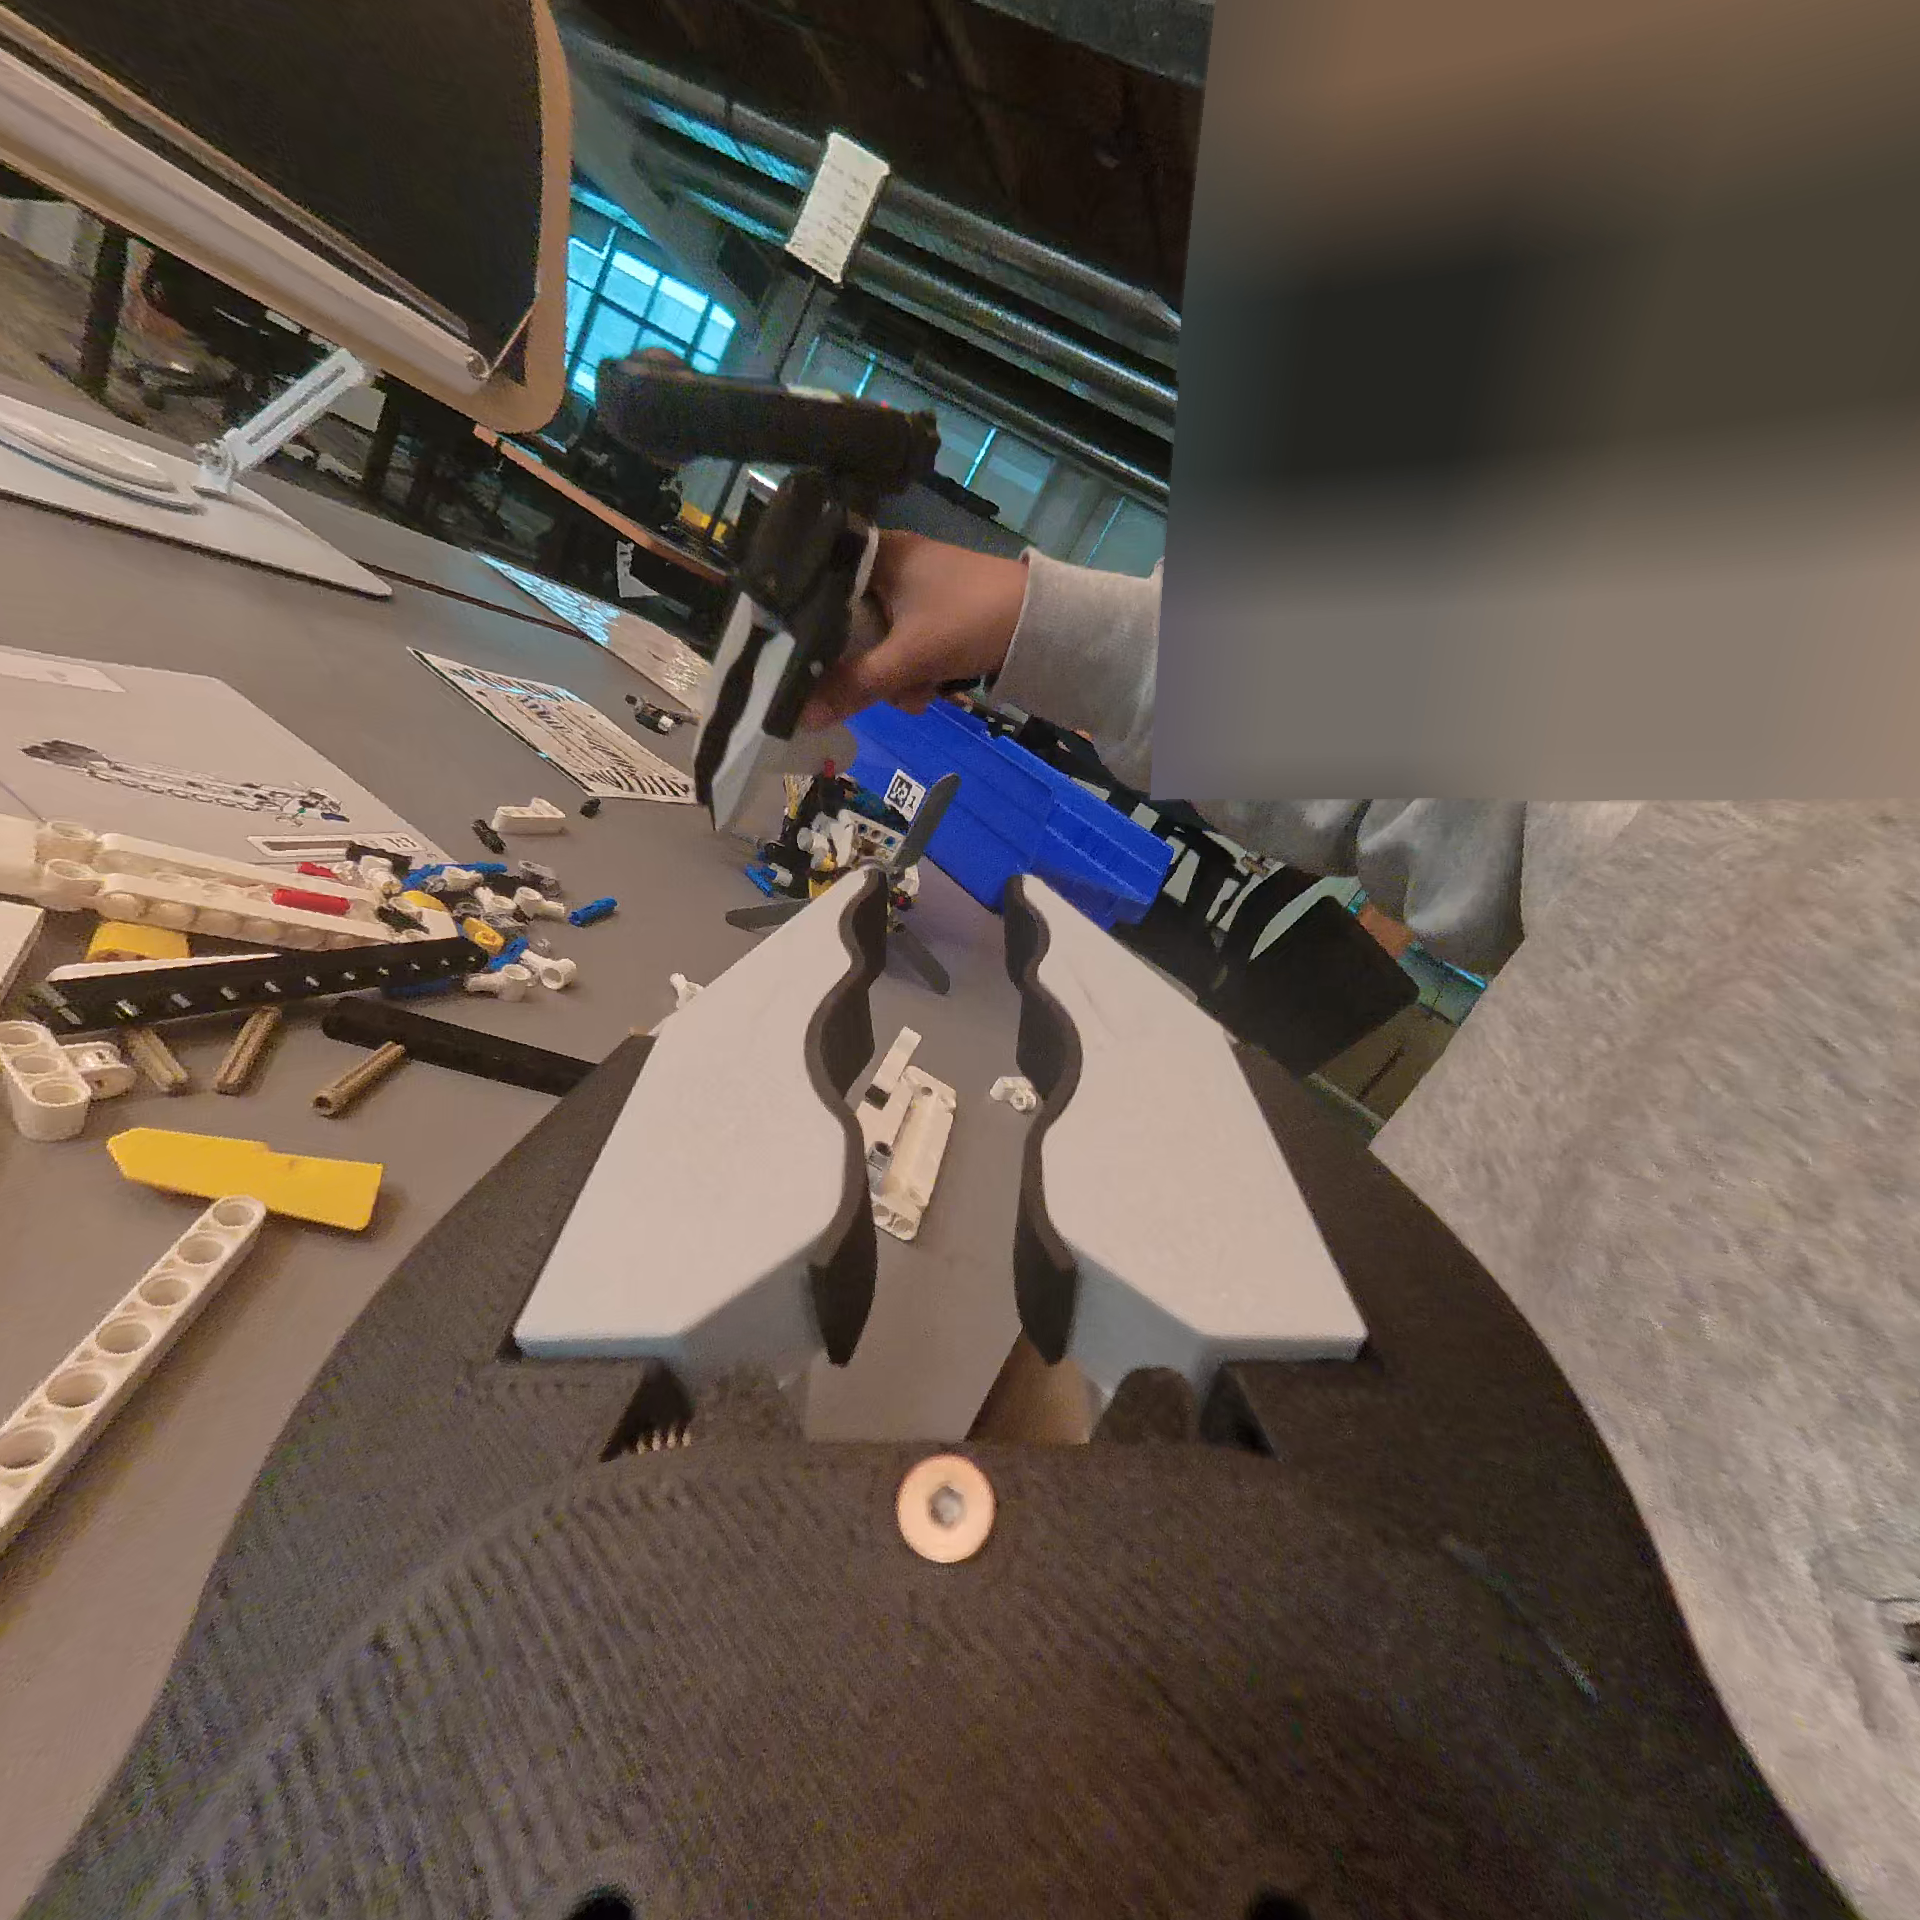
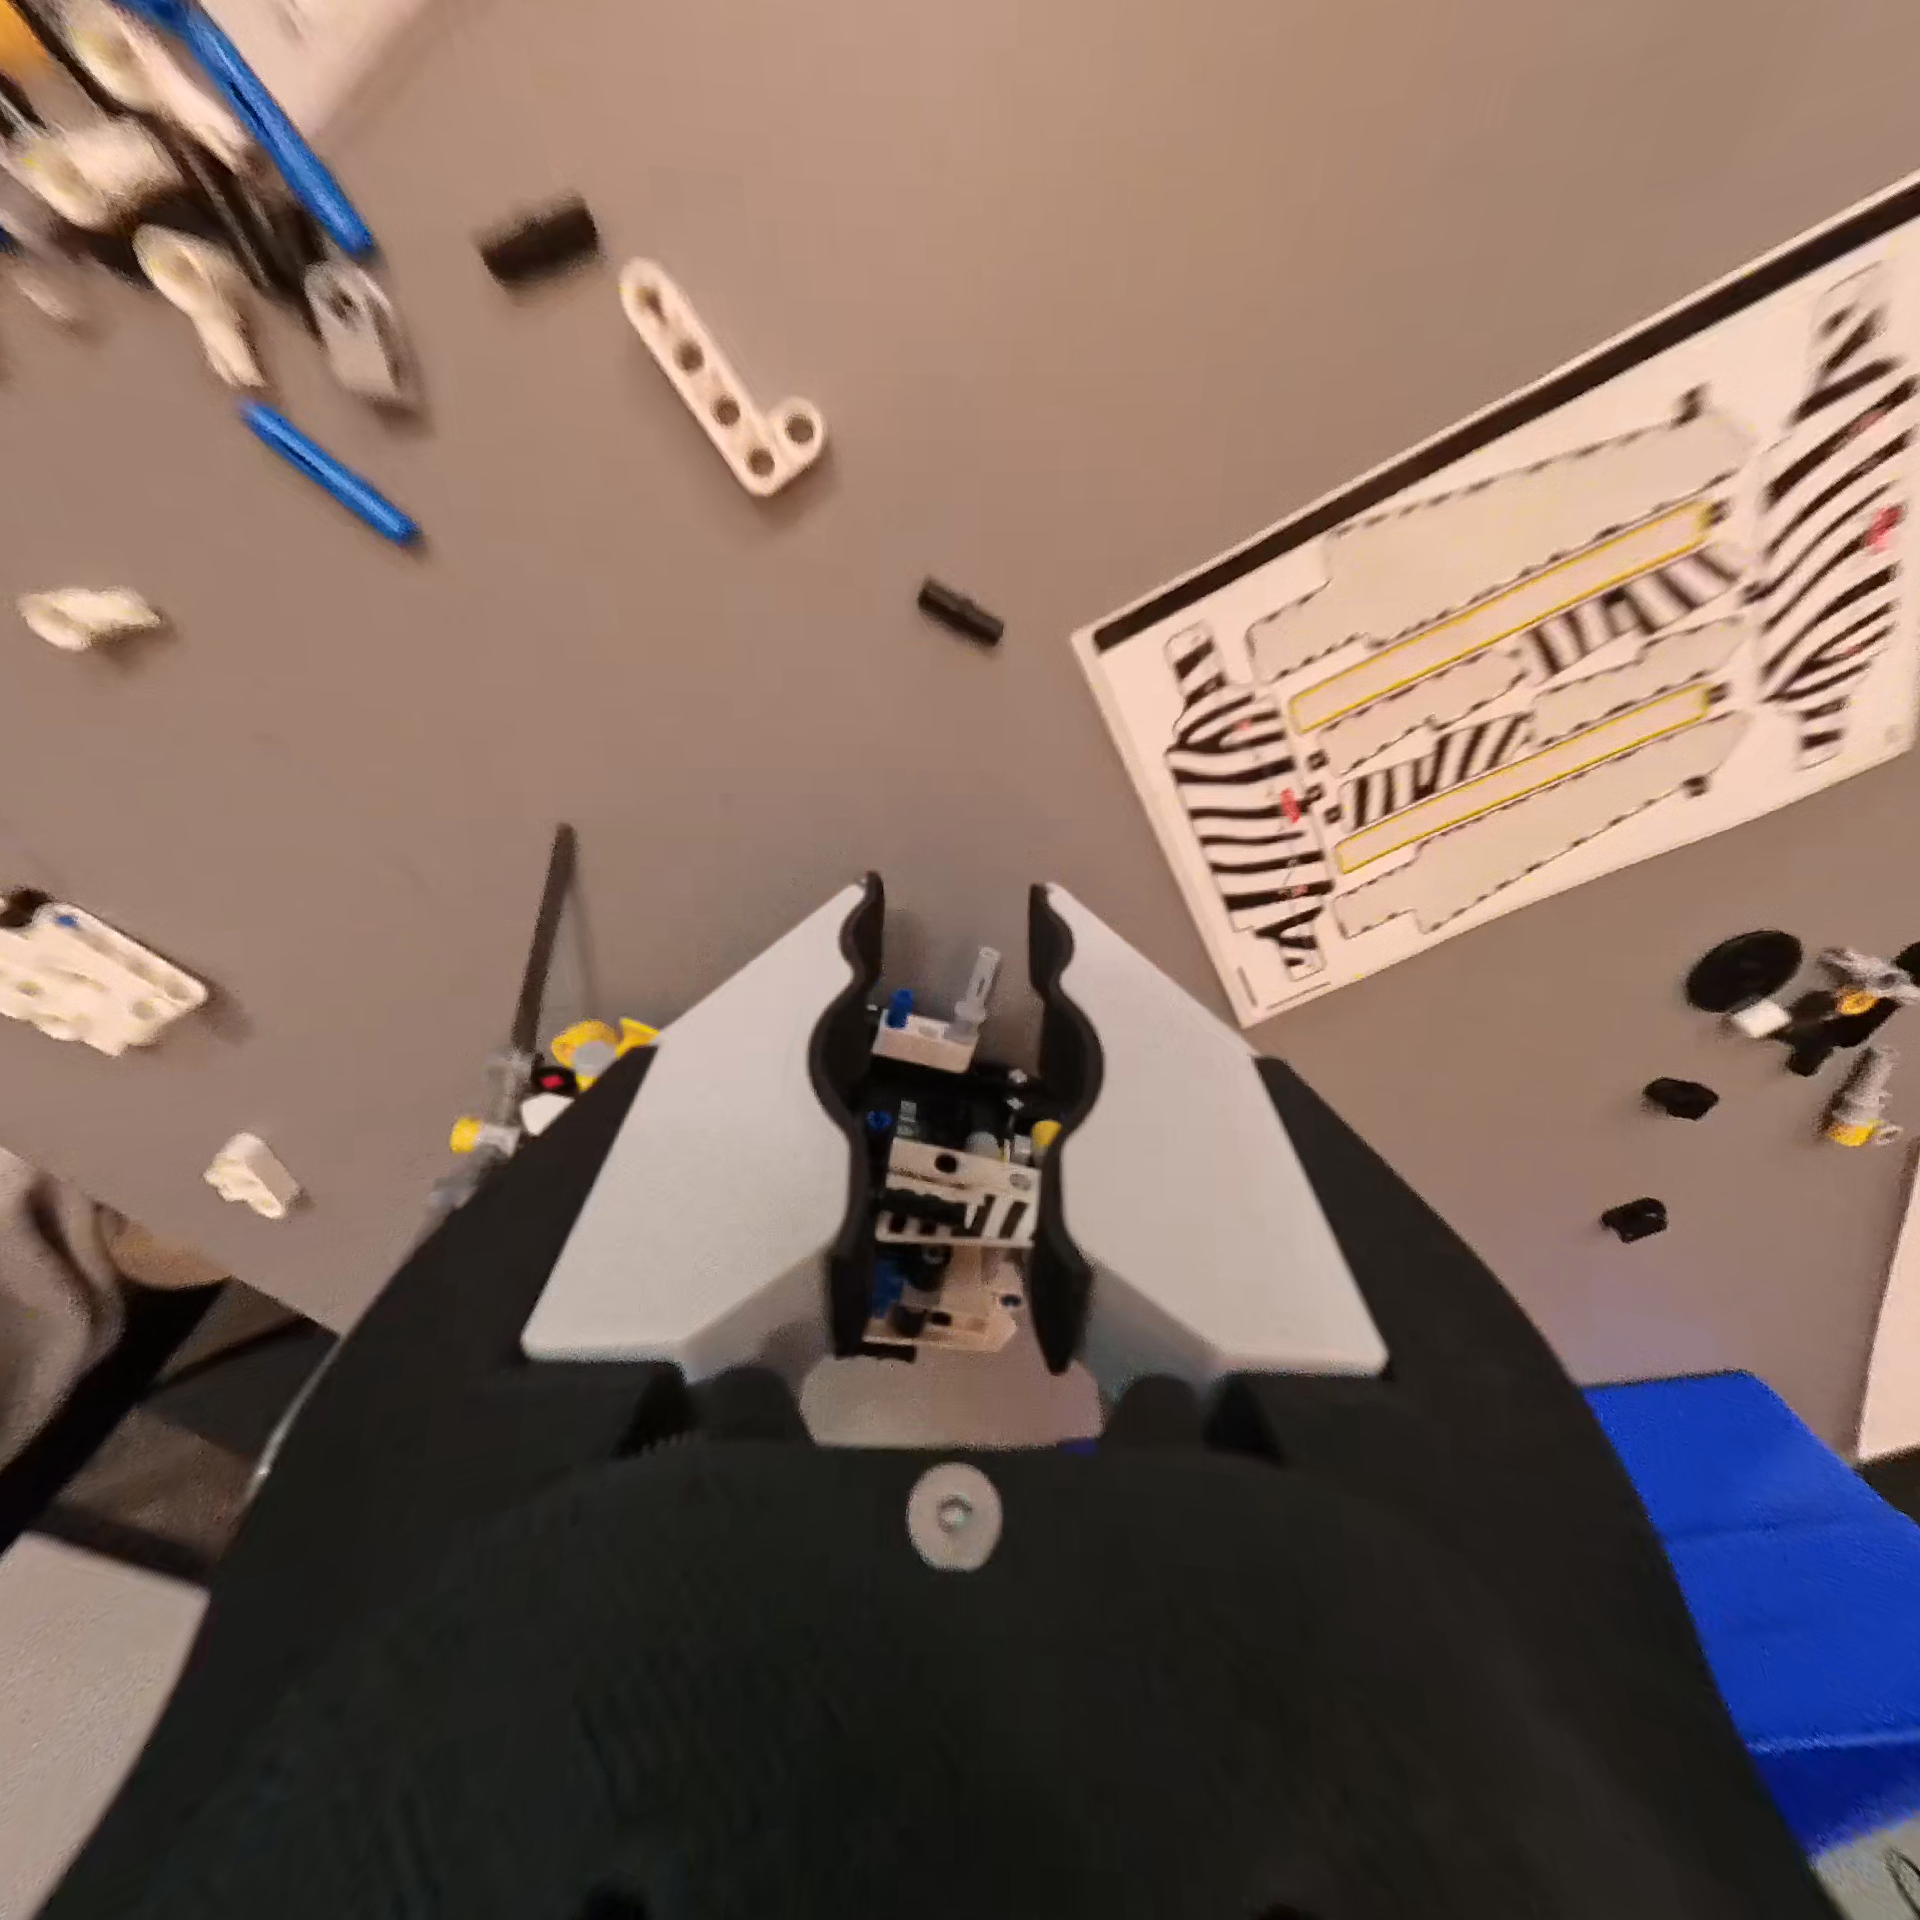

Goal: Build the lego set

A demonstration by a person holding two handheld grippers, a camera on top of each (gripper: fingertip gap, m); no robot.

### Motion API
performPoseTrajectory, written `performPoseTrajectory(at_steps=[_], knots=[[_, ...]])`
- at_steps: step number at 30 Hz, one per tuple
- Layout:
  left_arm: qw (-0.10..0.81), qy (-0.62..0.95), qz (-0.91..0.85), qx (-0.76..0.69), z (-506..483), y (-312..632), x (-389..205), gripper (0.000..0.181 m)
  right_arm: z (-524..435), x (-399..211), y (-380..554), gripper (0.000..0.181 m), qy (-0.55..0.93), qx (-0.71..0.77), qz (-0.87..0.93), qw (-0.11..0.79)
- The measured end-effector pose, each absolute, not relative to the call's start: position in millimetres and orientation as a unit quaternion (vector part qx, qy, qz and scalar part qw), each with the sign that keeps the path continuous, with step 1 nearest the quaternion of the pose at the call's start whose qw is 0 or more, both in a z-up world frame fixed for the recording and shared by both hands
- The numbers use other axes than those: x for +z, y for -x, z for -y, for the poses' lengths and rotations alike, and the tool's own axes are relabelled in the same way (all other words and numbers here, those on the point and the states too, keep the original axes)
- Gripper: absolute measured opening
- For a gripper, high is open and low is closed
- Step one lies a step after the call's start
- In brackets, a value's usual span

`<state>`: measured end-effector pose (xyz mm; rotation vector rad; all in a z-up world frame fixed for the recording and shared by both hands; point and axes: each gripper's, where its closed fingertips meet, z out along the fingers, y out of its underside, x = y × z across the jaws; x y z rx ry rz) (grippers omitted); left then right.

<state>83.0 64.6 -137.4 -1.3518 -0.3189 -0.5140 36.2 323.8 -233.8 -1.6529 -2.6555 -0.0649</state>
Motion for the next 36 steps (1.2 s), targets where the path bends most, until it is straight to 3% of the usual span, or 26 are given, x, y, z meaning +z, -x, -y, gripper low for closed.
performPoseTrajectory(at_steps=[10, 25, 36], knots=[[0.737, 0.619, 0.139, -0.233, -65.4, -84.5, -137.7, 0.020, -321.5, -238.6, -67.4, 0.019, 0.521, -0.039, 0.853, -0.004], [0.737, 0.618, 0.142, -0.234, -65.1, -84.0, -137.4, 0.021, -306.2, -242.0, -77.3, 0.042, 0.425, -0.081, 0.901, -0.034], [0.737, 0.608, 0.150, -0.252, -63.6, -81.0, -135.8, 0.020, -306.9, -245.0, -101.0, 0.044, 0.441, -0.091, 0.890, -0.075]])
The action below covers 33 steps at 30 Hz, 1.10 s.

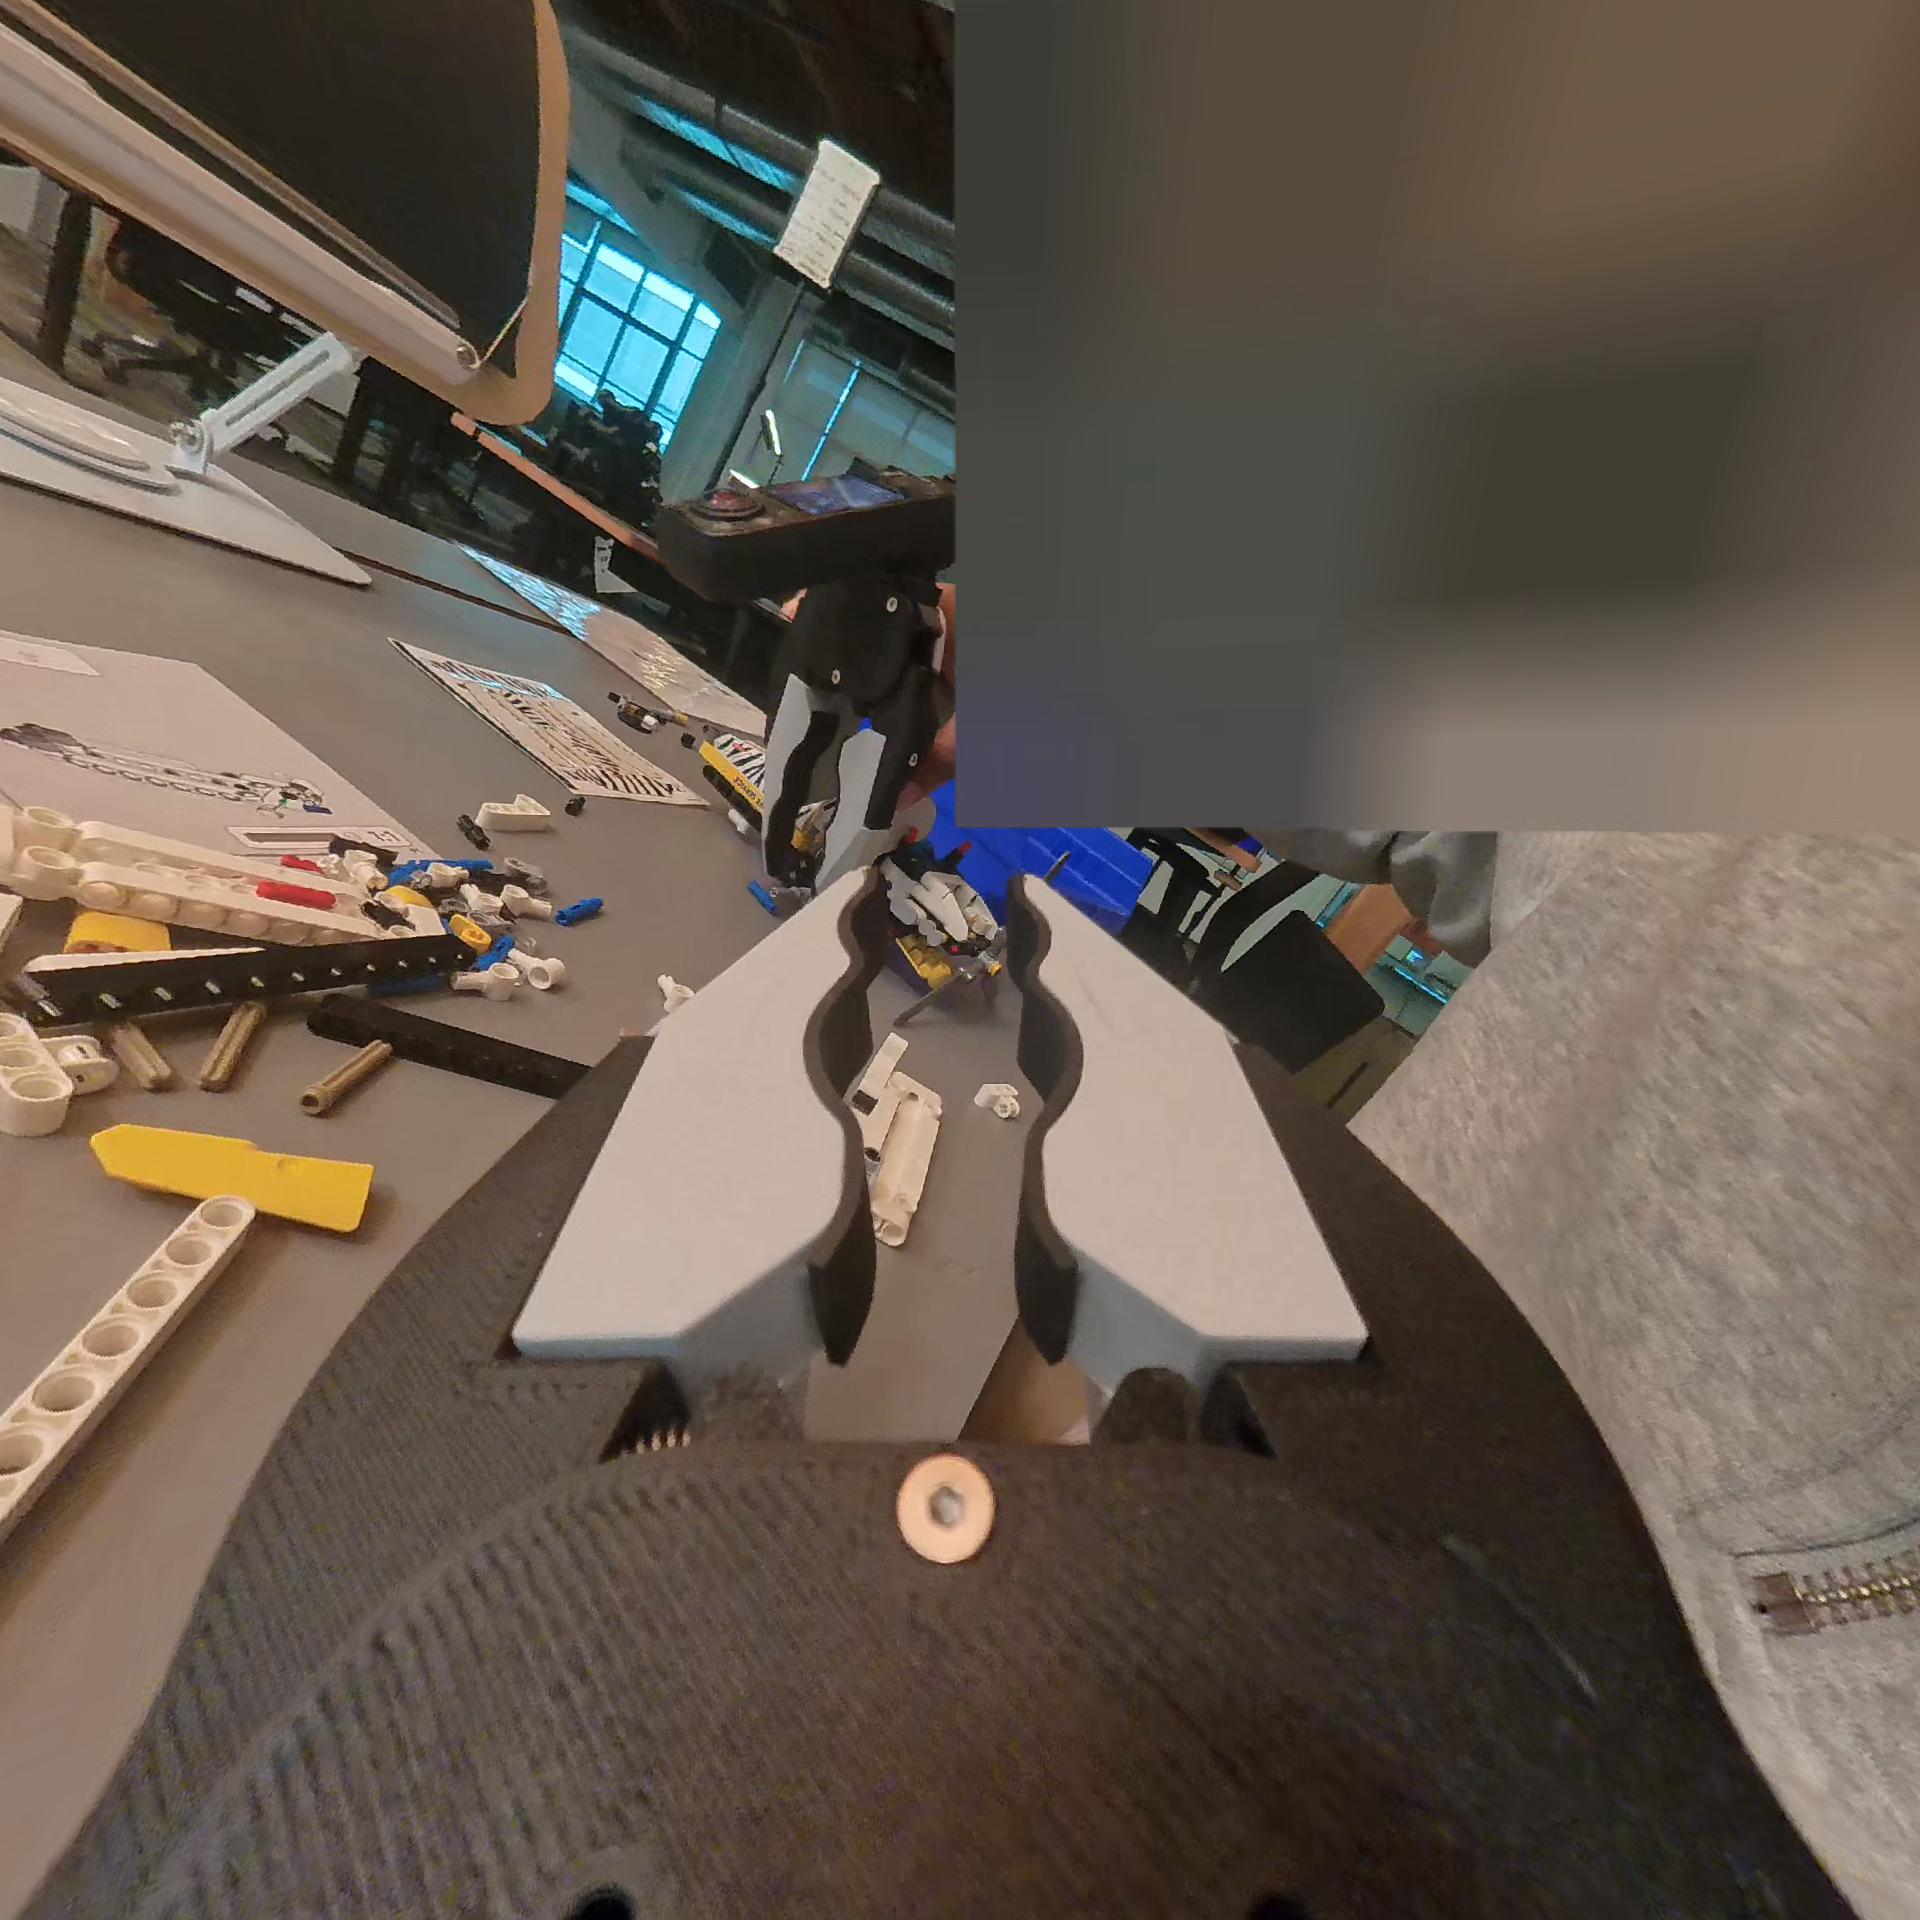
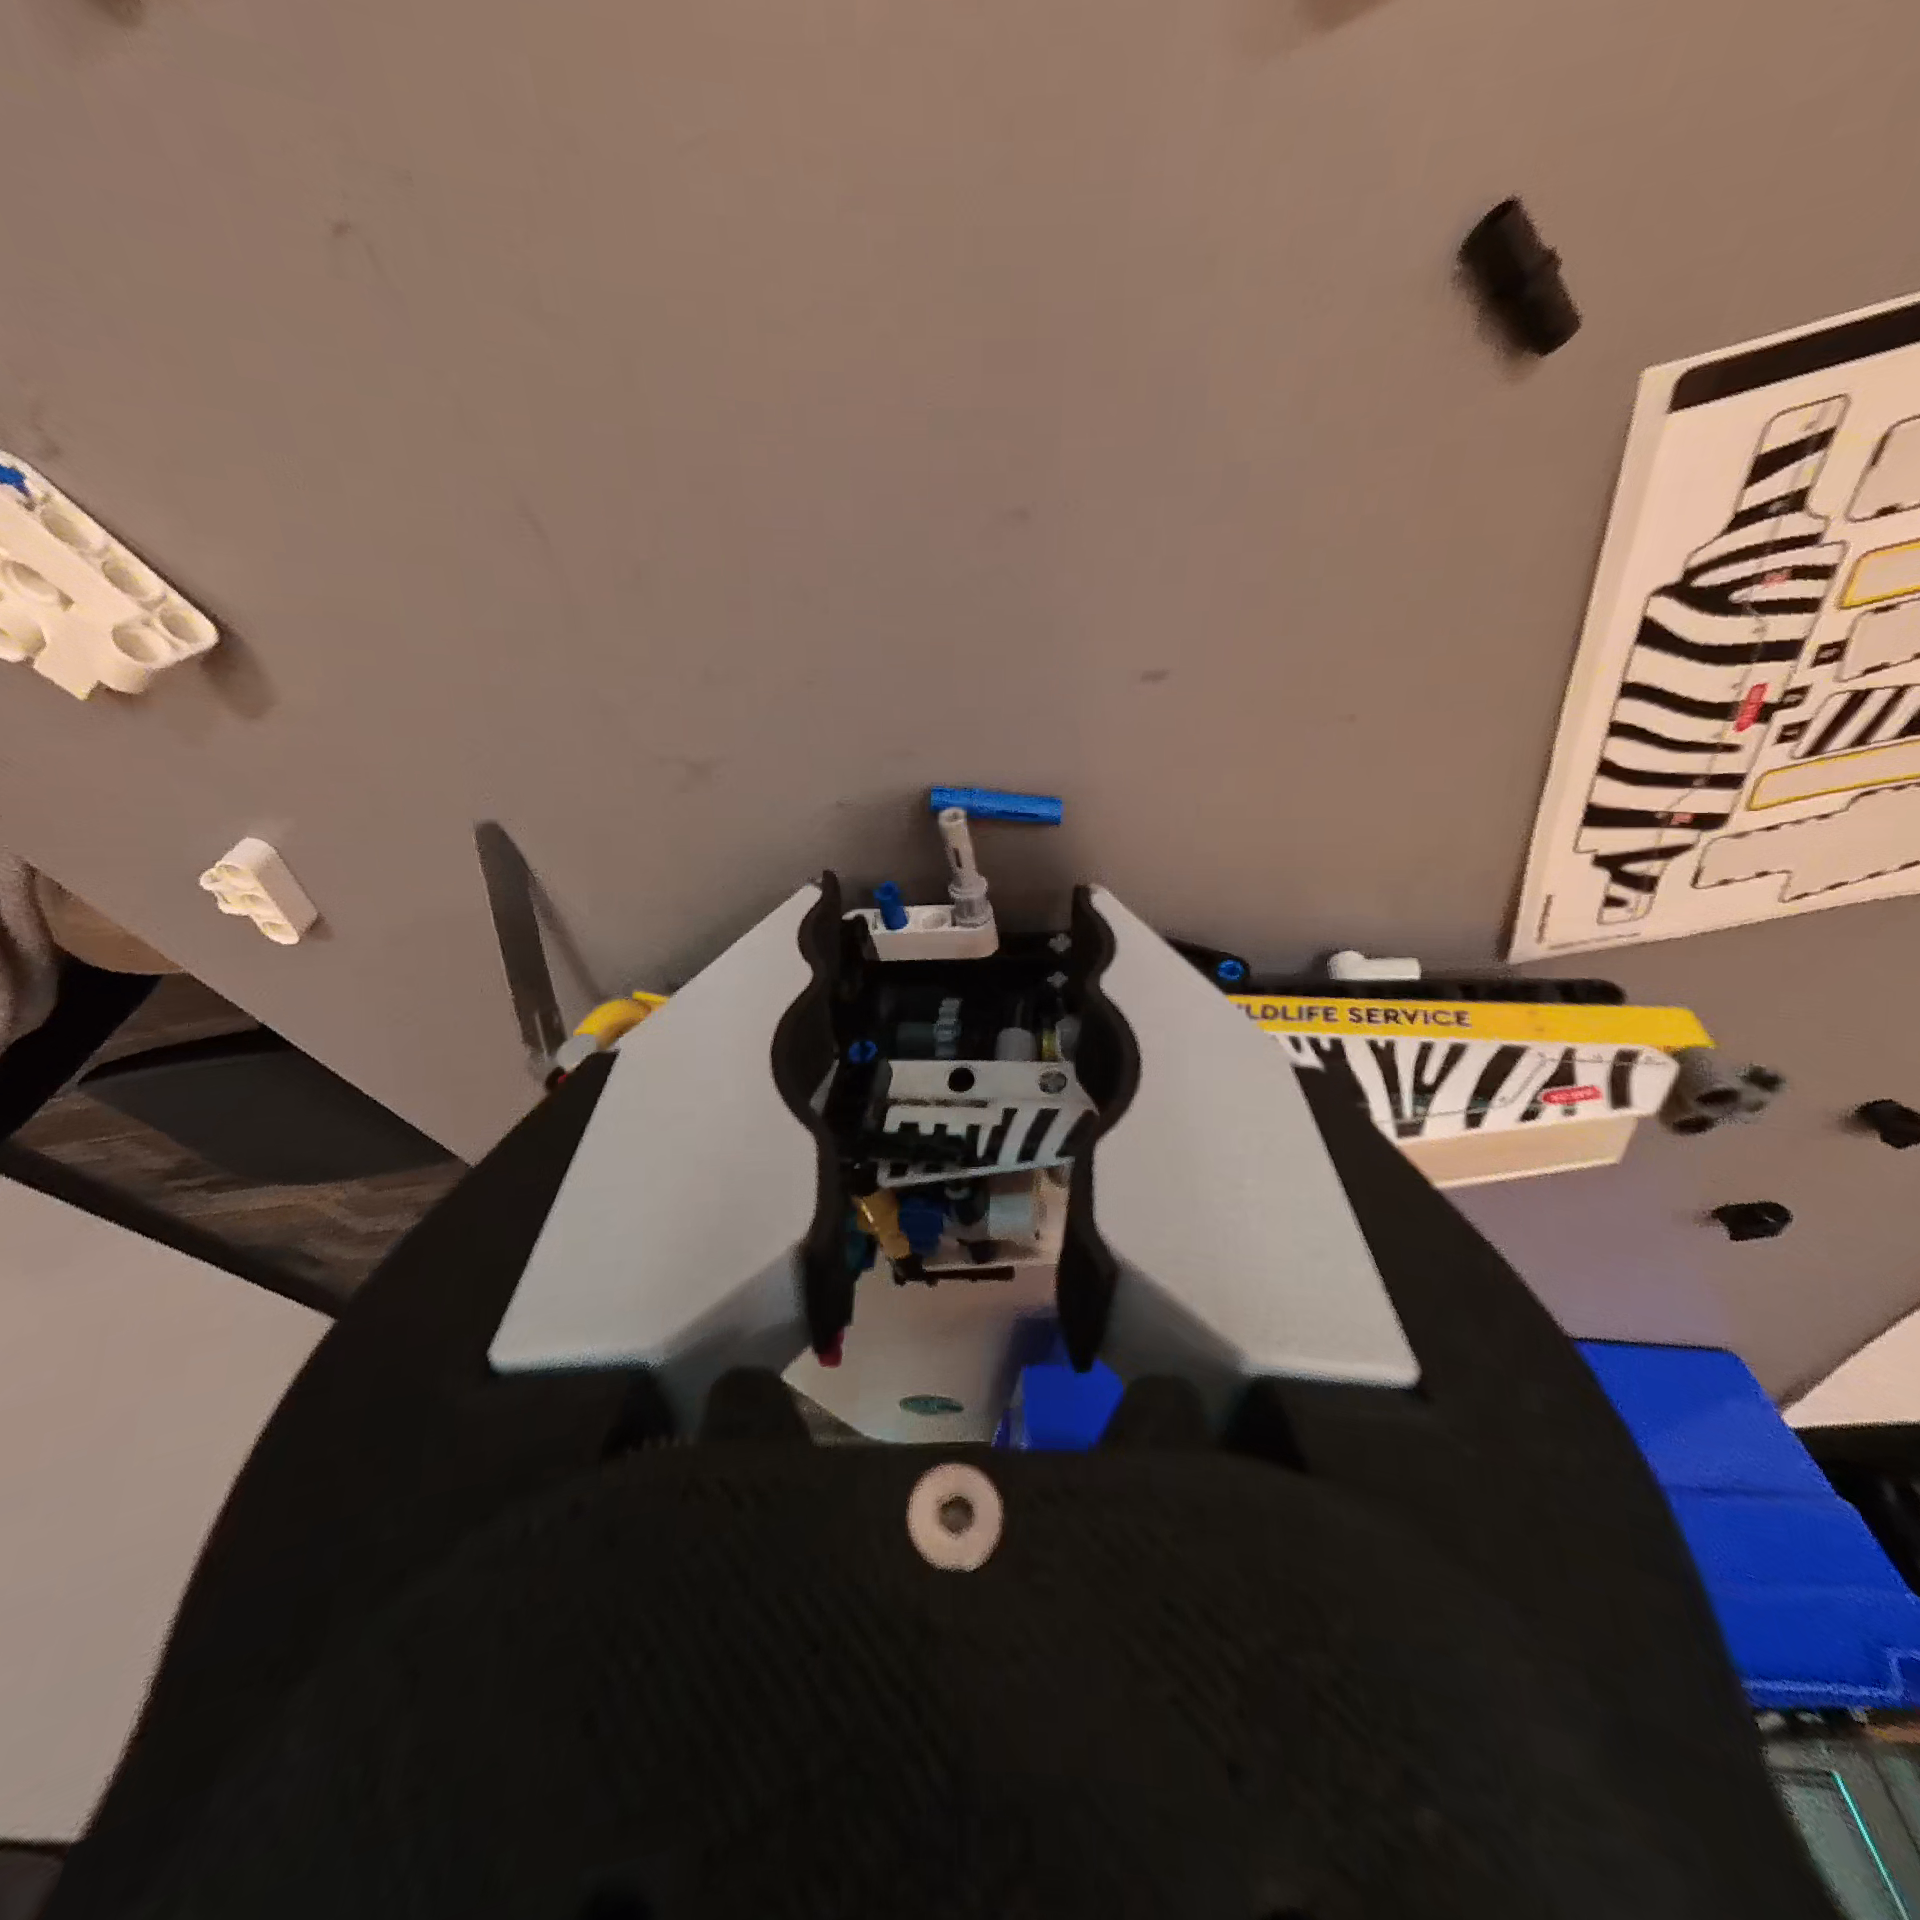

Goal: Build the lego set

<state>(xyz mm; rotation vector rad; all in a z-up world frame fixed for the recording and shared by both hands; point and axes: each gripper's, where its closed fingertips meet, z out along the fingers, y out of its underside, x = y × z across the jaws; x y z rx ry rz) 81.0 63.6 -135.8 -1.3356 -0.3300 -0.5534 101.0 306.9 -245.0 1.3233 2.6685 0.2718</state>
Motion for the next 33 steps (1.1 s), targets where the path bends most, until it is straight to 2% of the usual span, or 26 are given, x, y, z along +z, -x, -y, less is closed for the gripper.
performPoseTrajectory(at_steps=[6, 19, 23, 24, 25, 26, 28, 29, 33], knots=[[0.737, 0.607, 0.152, -0.254, -63.5, -80.4, -135.8, 0.020, -295.4, -237.9, -80.9, 0.046, -0.459, 0.035, -0.887, 0.042], [0.737, 0.607, 0.152, -0.254, -63.4, -80.4, -135.8, 0.020, -304.1, -251.1, -83.1, 0.037, -0.480, 0.074, -0.874, 0.026], [0.737, 0.607, 0.152, -0.254, -63.4, -80.4, -135.8, 0.020, -299.2, -245.8, -76.7, 0.019, -0.469, 0.053, -0.882, 0.009], [0.738, 0.607, 0.152, -0.253, -63.3, -80.4, -135.9, 0.020, -294.7, -243.9, -74.8, 0.005, -0.468, 0.038, -0.883, 0.007], [0.738, 0.607, 0.152, -0.253, -63.4, -80.4, -135.9, 0.020, -292.0, -242.6, -72.8, 0.000, -0.469, 0.028, -0.883, 0.002], [0.738, 0.608, 0.152, -0.252, -63.4, -80.5, -135.9, 0.020, -293.5, -242.2, -71.6, 0.000, -0.473, 0.030, -0.881, -0.004], [0.738, 0.609, 0.151, -0.251, -63.5, -80.8, -136.1, 0.020, -297.8, -242.3, -72.9, 0.027, -0.481, 0.038, -0.876, -0.007], [0.738, 0.609, 0.151, -0.250, -63.5, -80.9, -136.2, 0.020, -298.6, -241.9, -72.3, 0.033, -0.487, 0.034, -0.873, -0.010], [0.737, 0.611, 0.149, -0.246, -64.1, -81.4, -136.7, 0.020, -302.4, -241.3, -72.9, 0.033, -0.507, 0.014, -0.862, -0.003]])
